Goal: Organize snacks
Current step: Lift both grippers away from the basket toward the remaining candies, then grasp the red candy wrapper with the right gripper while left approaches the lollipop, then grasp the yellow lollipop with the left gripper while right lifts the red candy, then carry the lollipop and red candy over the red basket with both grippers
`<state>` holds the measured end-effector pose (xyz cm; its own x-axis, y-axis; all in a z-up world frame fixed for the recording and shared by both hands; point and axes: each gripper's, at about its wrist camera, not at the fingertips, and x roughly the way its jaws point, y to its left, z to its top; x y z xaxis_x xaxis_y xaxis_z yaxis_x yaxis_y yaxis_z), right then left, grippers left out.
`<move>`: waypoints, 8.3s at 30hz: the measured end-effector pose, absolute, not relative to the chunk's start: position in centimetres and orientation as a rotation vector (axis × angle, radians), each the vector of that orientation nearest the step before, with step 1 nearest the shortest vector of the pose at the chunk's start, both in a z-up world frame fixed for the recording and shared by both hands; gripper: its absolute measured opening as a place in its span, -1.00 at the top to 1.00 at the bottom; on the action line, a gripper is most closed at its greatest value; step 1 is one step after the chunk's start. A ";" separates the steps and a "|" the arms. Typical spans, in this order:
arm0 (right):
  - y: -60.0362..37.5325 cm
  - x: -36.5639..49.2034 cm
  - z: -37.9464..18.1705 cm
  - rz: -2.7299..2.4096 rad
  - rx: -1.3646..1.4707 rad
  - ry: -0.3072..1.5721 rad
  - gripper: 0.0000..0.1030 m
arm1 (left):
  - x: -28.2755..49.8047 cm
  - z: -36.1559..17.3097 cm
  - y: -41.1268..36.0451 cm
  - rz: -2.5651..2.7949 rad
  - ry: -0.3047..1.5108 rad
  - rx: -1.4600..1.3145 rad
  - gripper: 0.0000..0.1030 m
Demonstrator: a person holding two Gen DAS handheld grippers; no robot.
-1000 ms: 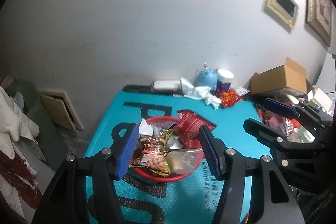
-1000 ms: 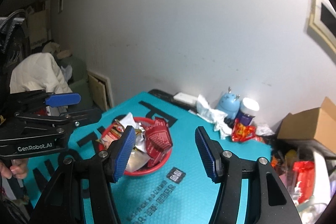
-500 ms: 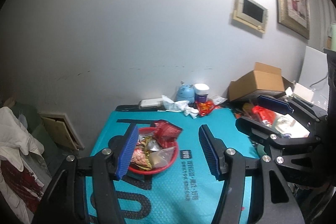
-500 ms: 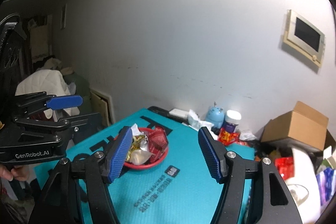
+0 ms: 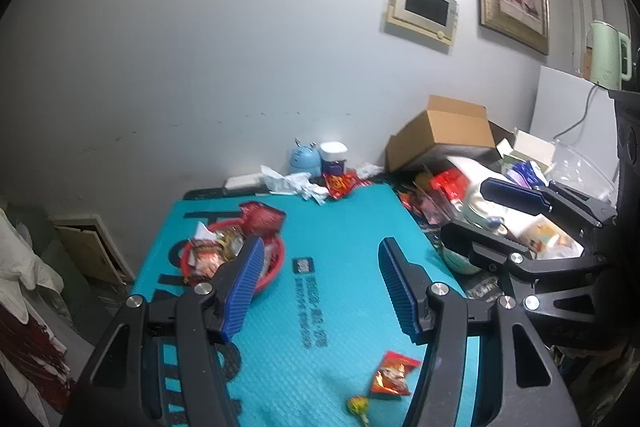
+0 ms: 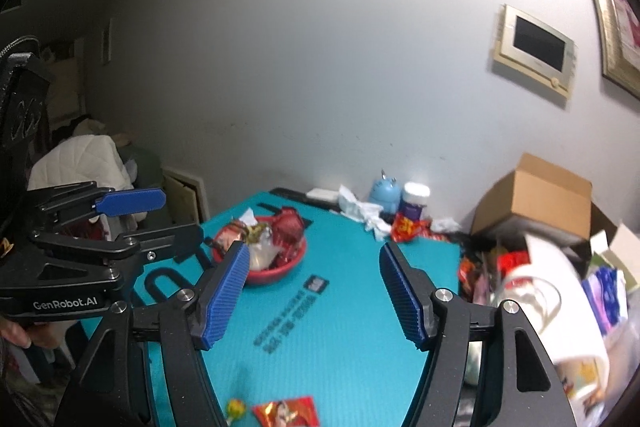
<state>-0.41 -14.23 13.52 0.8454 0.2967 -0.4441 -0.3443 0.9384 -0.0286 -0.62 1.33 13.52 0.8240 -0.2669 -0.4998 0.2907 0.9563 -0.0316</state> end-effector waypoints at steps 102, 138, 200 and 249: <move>-19.6 0.6 -7.1 0.447 0.027 1.005 0.04 | -0.4 -7.8 -4.0 -0.383 1.102 -0.039 0.54; -17.9 -0.7 -5.8 0.481 0.035 0.960 0.27 | -1.5 -5.0 -2.1 -0.411 0.974 -0.085 0.54; -14.1 3.3 3.7 0.564 -0.045 0.742 0.46 | 1.5 4.3 2.3 -0.374 0.675 -0.074 0.54; -4.4 23.8 4.6 0.599 -0.062 0.635 0.46 | 22.7 0.8 9.3 -0.217 0.816 -0.047 0.54</move>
<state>23.78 -4.43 4.63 0.6430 0.5068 -0.5742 -0.5438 0.8301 0.1237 22.73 9.28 0.79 0.6642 -0.2102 -0.7174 0.1739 0.9768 -0.1251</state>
